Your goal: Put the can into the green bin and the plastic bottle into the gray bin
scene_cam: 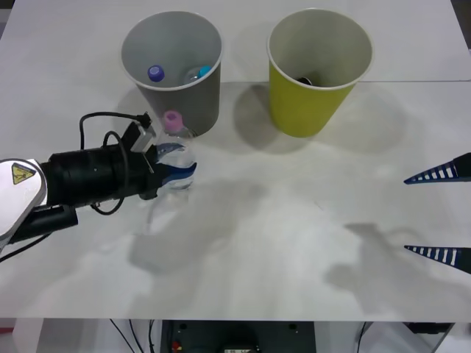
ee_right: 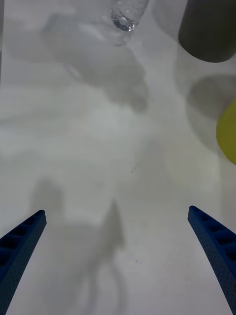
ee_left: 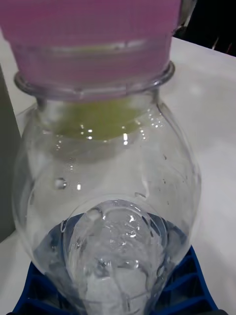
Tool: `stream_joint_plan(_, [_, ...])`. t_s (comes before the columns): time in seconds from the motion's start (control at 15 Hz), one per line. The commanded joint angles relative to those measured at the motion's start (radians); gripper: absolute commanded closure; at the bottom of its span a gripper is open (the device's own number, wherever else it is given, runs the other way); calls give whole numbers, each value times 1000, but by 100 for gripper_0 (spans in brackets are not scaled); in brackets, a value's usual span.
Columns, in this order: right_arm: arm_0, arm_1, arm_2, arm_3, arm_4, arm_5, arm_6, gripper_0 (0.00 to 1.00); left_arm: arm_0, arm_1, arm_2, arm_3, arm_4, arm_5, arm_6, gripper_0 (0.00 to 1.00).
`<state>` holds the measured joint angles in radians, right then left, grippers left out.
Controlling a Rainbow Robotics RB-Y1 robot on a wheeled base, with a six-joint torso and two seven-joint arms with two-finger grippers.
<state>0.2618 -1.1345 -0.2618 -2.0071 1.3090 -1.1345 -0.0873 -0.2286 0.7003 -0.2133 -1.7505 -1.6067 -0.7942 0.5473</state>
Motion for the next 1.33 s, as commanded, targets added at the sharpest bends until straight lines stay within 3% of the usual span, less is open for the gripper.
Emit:
stream_joint_plan(0.07, [0,0,0,0,0,0,0,0,14,131,0,-116,-42,-20,220,100])
stream_joint_plan(0.33, [0,0,0,0,0,0,0,0,12,314,12,-250,-50,-65,450,100])
stream_joint_plan(0.47, [0,0,0,0,0,0,0,0,2,363,89,-316,-53,-194,554,100])
stream_joint_plan(0.6, [0,0,0,0,0,0,0,0,-32,380,163,-365,-64,-332,652,100])
stream_joint_plan(0.93, [0,0,0,0,0,0,0,0,-206,407,177,-368,-82,-502,792,100])
stream_joint_plan(1.33, [0,0,0,0,0,0,0,0,-518,378,118,-178,-73,-678,795,100])
